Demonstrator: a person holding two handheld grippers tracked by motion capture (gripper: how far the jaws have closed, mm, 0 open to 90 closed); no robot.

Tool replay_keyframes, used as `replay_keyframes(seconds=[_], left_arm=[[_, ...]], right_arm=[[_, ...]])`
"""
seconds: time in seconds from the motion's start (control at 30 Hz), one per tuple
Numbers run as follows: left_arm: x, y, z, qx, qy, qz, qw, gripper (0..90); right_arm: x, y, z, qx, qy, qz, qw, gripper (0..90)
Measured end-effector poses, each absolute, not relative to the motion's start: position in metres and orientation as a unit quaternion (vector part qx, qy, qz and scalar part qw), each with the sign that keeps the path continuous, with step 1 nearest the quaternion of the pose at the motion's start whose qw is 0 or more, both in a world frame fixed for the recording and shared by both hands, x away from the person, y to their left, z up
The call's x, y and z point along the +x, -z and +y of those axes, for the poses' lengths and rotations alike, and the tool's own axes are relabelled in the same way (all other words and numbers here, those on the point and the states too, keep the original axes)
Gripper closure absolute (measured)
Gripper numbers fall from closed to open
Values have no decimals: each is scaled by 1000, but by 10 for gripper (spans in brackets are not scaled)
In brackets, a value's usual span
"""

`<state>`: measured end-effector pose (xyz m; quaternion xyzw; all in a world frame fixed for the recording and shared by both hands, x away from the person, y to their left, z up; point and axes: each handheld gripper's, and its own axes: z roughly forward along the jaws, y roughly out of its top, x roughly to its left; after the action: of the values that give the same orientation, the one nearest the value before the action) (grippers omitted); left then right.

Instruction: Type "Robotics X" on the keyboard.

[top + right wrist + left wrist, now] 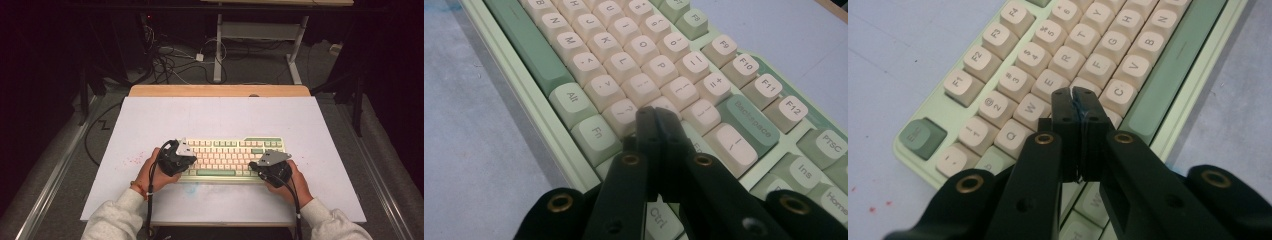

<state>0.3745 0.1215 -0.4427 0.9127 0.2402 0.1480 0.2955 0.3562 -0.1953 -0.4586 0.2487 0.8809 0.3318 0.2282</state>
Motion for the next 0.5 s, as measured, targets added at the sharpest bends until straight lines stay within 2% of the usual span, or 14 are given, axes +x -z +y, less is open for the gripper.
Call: replay_keyframes(seconds=[0.5], left_arm=[[374, 448, 108, 923, -145, 223, 277, 863]], right_arm=[[356, 459, -195, 244, -330, 882, 233, 900]])
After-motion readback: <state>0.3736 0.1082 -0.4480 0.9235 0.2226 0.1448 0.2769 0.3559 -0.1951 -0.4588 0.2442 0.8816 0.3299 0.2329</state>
